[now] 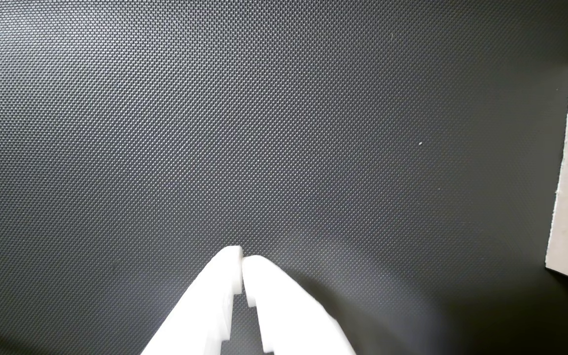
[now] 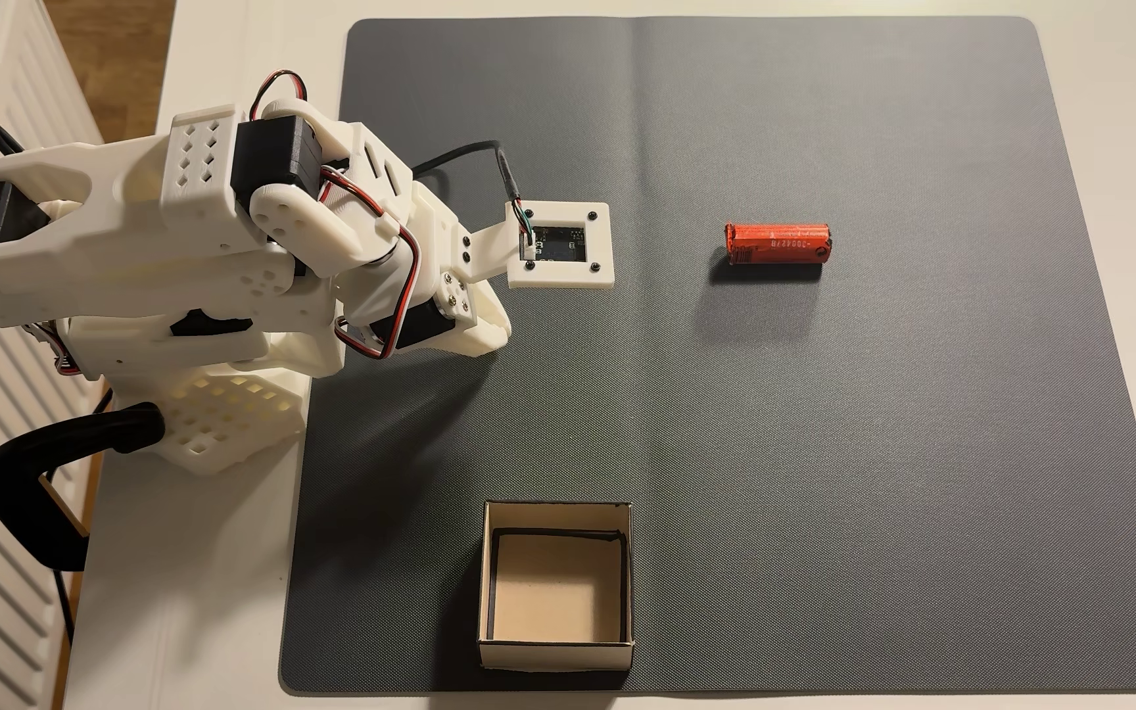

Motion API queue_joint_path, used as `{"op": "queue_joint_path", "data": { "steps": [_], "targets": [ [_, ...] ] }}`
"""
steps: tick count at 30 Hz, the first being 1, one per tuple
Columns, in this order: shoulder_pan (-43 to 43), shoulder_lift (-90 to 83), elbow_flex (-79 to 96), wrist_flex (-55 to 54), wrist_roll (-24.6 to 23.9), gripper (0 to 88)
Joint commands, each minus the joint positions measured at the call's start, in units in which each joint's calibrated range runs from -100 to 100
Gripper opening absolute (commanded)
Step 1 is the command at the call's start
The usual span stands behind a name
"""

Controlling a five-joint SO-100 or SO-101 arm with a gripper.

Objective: Pick the red object and place it in the box

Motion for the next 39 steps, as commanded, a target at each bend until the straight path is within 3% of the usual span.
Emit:
{"op": "queue_joint_path", "data": {
  "steps": [1,18,24,27,35,39],
  "targets": [
    [0.1,0.6,0.7,0.7,-0.1,0.8],
    [-0.1,0.4,-0.3,-0.4,-0.2,0.7],
    [-0.4,1.1,-19.0,0.0,-0.7,0.8],
    [-1.0,2.1,-23.4,0.2,-3.3,0.8],
    [-2.1,20.5,-35.6,-5.2,-3.4,0.8],
    [-3.7,33.8,-41.4,-13.6,-3.4,0.8]
  ]
}}
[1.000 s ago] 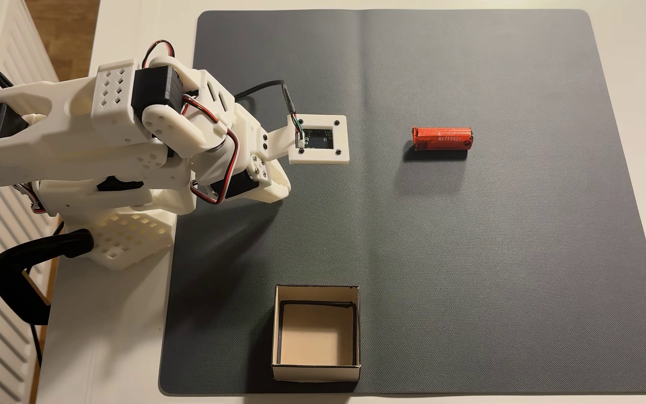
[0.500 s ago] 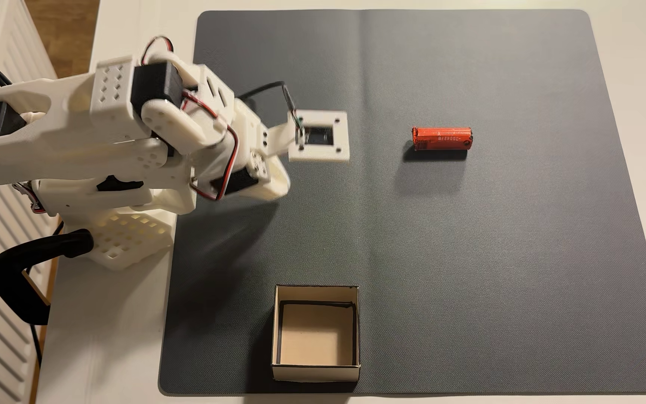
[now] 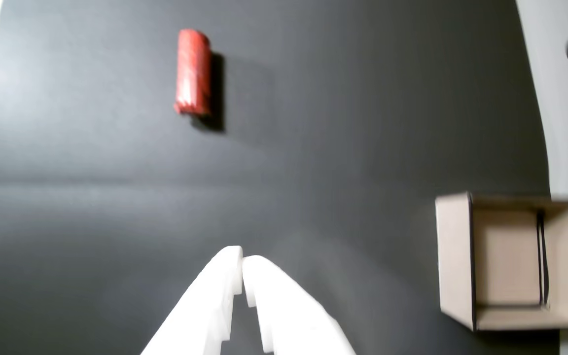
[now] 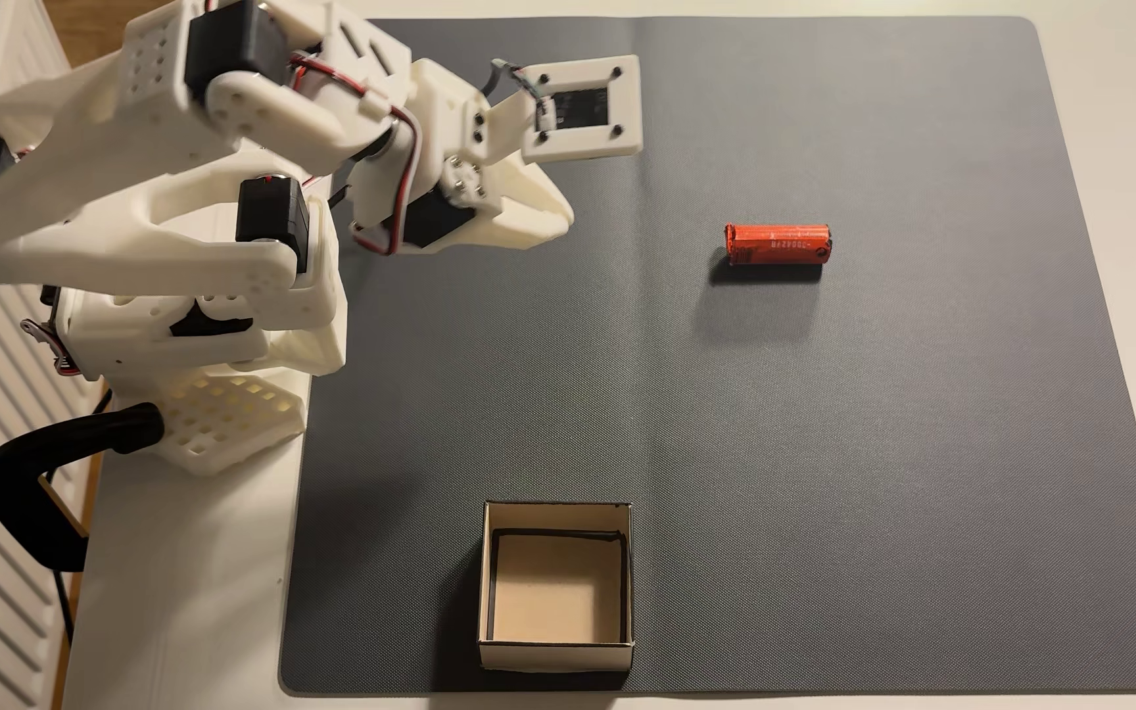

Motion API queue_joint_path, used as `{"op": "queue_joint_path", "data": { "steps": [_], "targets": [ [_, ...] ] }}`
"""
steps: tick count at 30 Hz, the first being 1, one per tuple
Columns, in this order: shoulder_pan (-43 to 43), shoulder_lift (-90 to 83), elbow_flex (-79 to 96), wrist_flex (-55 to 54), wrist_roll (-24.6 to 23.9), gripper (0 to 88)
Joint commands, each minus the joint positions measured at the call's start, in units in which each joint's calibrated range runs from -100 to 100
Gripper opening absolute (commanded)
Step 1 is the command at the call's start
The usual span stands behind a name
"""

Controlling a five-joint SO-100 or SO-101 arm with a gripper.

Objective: Pick the red object and place it in the box

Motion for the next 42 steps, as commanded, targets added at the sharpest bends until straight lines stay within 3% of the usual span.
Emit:
{"op": "queue_joint_path", "data": {
  "steps": [1,8,13,17,42],
  "targets": [
    [-1.6,13.4,-7.0,-9.2,0.1,0.8],
    [-6.5,36.3,-8.7,-28.8,-0.3,2.3],
    [-9.0,47.2,-8.7,-39.2,-1.0,16.8],
    [-9.7,53.1,-9.1,-45.1,-2.4,23.3],
    [-8.8,82.5,-31.7,-47.0,-1.9,24.0]
  ]
}}
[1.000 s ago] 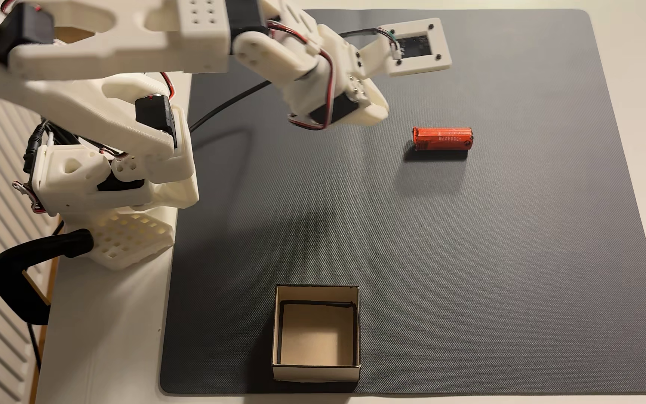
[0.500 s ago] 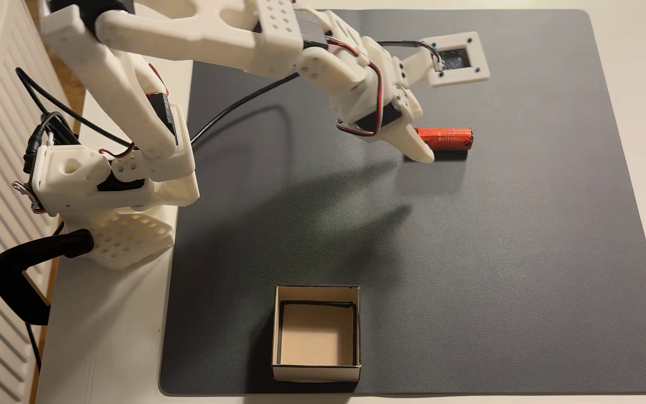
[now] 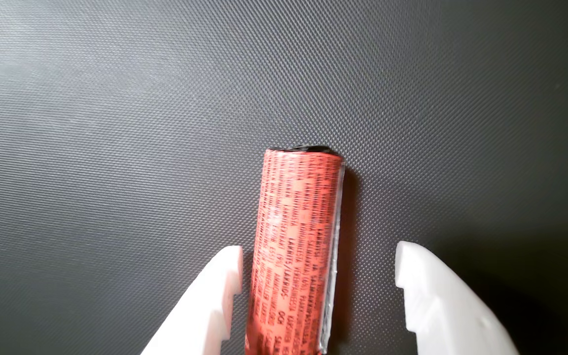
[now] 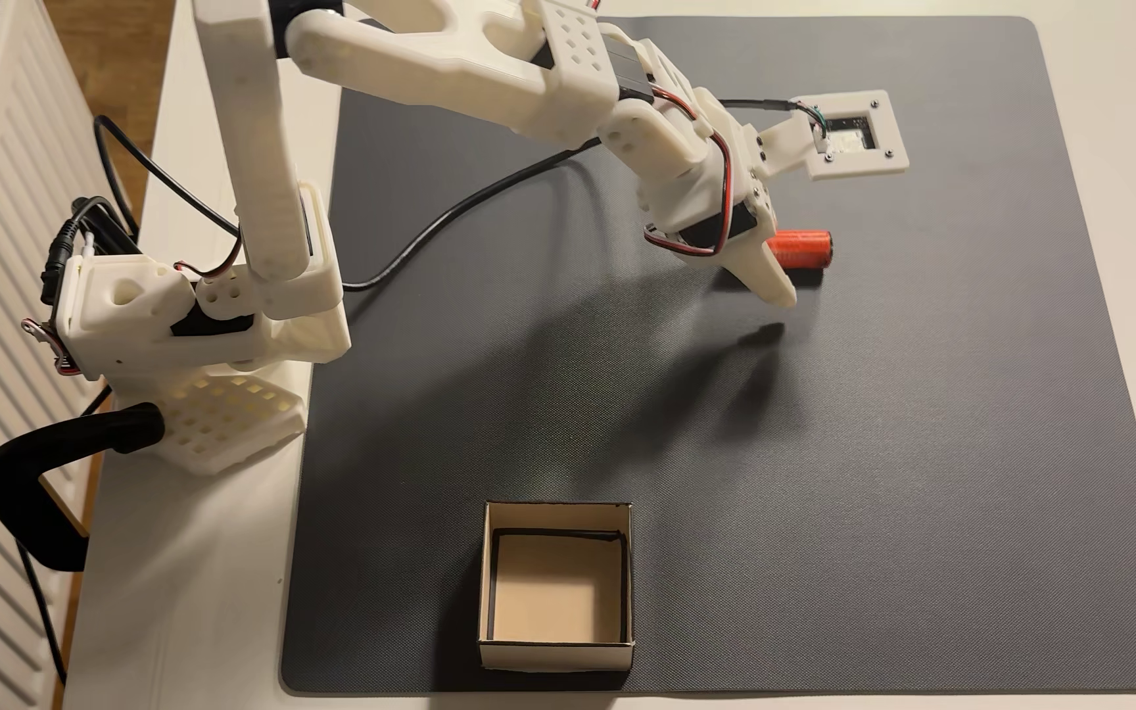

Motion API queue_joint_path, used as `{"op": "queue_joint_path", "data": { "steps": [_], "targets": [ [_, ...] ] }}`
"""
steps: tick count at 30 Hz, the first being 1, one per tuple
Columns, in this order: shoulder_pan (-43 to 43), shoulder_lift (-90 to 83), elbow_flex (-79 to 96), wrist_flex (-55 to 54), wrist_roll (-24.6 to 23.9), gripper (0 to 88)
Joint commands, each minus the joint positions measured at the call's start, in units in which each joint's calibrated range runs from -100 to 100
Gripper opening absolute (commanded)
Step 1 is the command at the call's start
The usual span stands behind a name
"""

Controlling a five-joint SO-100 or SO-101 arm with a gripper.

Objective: Pick the red object and place it in the box

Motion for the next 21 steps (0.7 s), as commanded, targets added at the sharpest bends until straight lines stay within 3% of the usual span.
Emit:
{"op": "queue_joint_path", "data": {
  "steps": [1,17,21],
  "targets": [
    [-0.4,1.7,-3.8,-0.7,0.3,24.0],
    [-3.0,11.2,-7.0,-4.2,-0.1,23.0],
    [-3.6,11.7,-6.9,-3.7,0.2,14.7]
  ]
}}
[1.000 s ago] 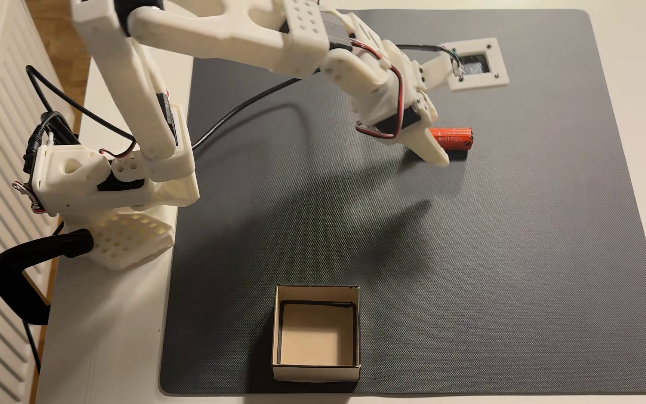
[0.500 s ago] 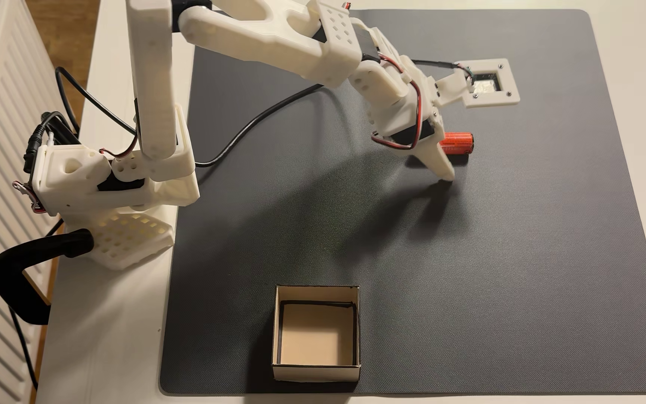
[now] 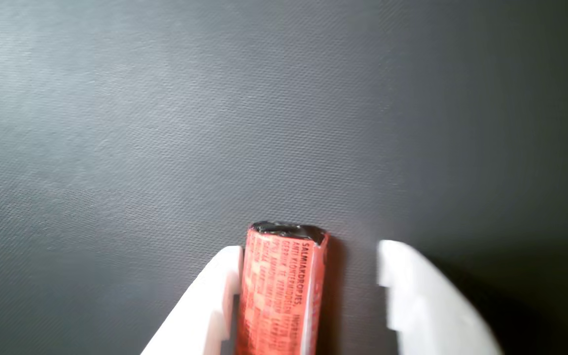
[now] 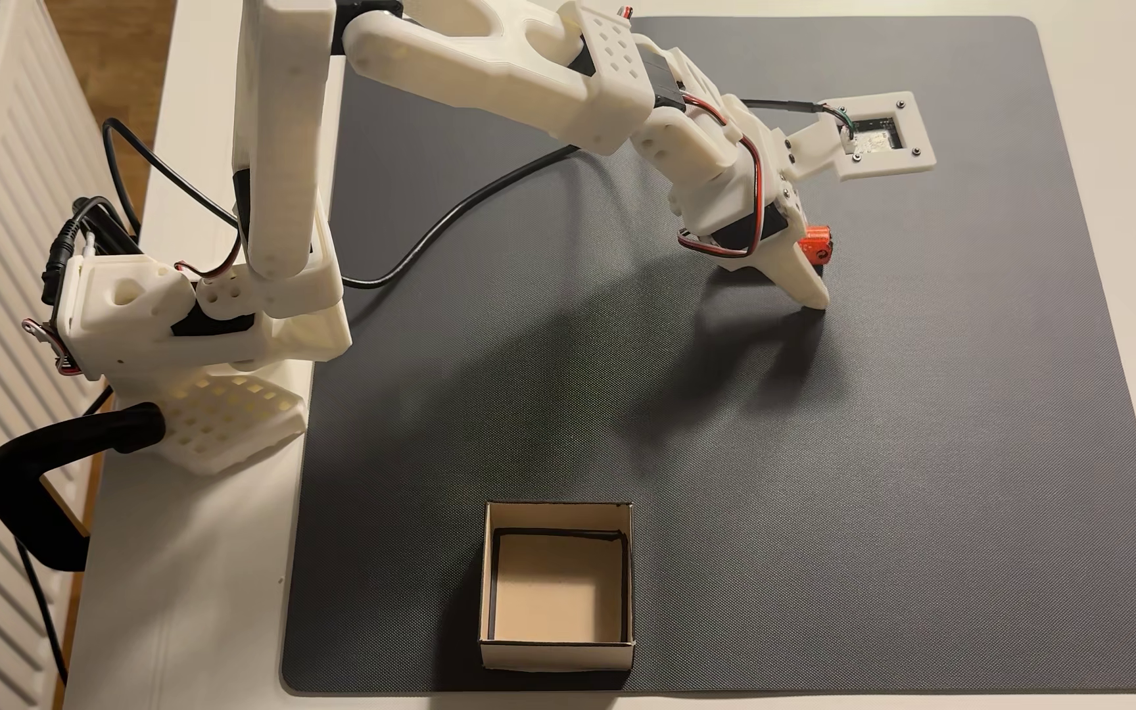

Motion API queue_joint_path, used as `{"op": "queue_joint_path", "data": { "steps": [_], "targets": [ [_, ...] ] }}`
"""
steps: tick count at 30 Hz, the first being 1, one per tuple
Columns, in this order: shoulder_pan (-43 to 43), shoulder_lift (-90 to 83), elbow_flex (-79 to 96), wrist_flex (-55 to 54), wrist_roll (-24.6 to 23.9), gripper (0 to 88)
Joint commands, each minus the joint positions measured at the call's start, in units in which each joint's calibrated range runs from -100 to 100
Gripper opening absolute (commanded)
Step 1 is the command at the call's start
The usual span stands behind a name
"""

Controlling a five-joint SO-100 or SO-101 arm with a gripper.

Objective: Pick the red object and place it in the box

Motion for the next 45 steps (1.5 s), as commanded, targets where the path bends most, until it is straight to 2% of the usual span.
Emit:
{"op": "queue_joint_path", "data": {
  "steps": [1,5,11,16,29,36,39,45],
  "targets": [
    [-1.7,0.9,0.2,0.2,0.0,11.8],
    [-2.2,0.7,0.2,0.2,0.1,4.3],
    [-2.2,0.8,0.2,0.3,0.1,2.4],
    [-2.2,-4.3,-0.8,5.3,0.3,2.3],
    [1.0,-31.7,-0.7,25.9,6.4,3.0],
    [11.5,-52.2,1.1,42.8,13.2,3.1],
    [17.7,-61.8,7.0,43.1,15.6,3.1],
    [26.9,-78.3,25.4,36.7,16.0,3.2]
  ]
}}
